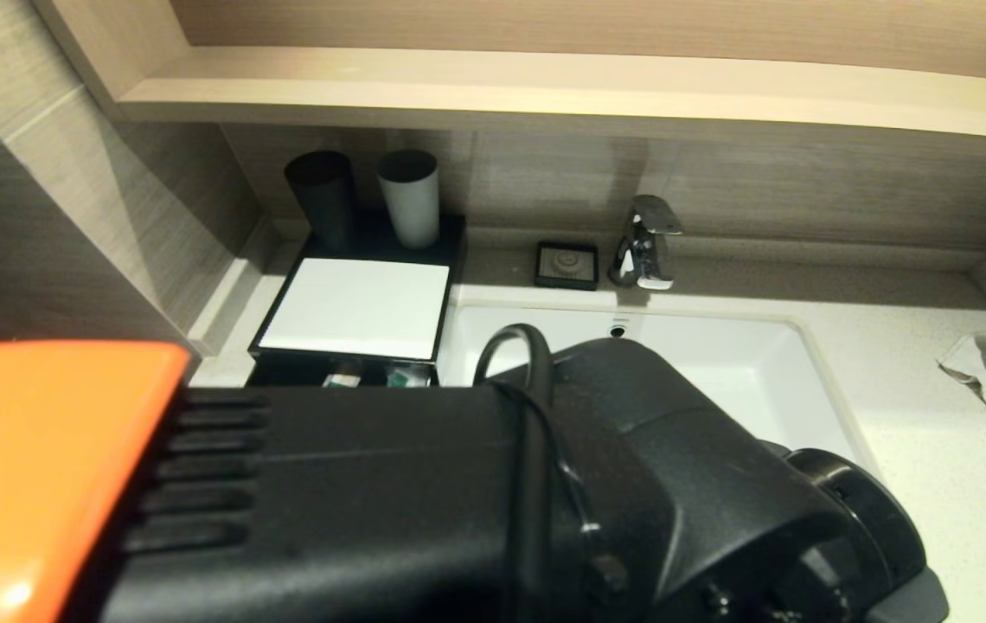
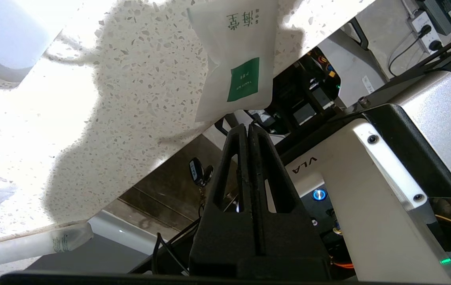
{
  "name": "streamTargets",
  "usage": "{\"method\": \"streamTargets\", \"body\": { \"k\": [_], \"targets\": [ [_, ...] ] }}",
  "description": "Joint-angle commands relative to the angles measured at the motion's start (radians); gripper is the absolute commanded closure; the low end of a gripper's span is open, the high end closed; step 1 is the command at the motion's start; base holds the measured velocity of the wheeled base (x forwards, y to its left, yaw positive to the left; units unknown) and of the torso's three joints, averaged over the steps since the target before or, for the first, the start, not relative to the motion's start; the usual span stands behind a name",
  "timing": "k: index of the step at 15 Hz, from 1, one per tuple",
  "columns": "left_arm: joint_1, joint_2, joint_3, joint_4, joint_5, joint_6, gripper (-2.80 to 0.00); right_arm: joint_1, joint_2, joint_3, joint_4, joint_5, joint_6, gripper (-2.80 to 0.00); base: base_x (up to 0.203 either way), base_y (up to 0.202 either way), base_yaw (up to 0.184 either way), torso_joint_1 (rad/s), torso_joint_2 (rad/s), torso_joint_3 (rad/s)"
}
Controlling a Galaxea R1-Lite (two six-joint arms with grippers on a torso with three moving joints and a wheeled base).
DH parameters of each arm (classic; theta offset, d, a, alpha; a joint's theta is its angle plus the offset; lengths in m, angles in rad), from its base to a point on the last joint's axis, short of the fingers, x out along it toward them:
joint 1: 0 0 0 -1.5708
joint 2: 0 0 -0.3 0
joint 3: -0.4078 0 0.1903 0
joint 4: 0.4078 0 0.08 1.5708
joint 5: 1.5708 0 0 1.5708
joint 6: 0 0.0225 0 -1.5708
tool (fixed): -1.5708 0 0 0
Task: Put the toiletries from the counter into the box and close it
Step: Pick up the bathroom toiletry
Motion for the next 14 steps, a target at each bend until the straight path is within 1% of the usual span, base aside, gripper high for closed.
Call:
{"method": "streamTargets", "body": {
  "k": [1,4,5,10,14],
  "targets": [
    [-0.002,0.008,-0.001,0.004,0.003,-0.003,0.0,0.0,0.0,0.0,0.0,0.0,-0.001,0.0,0.0,0.0,0.0,0.0,0.0,0.0],
    [-0.002,0.01,-0.001,0.004,0.003,-0.003,0.0,0.0,0.0,0.0,0.0,0.0,-0.001,0.0,0.0,0.0,0.0,0.0,0.0,0.0],
    [-0.002,0.01,-0.001,0.003,0.003,-0.003,-2.8,0.0,0.0,0.0,0.0,0.0,-0.001,0.0,0.0,0.0,0.0,0.0,0.0,0.0],
    [-0.006,0.022,-0.001,0.006,0.0,-0.007,-2.8,0.0,0.0,0.0,0.0,0.0,-0.001,0.0,0.0,0.0,0.0,0.0,0.0,0.0],
    [-0.023,0.036,-0.001,0.004,0.002,-0.015,-2.8,0.0,0.0,0.0,0.0,0.0,-0.001,0.0,0.0,0.0,0.0,0.0,0.0,0.0]
  ]
}}
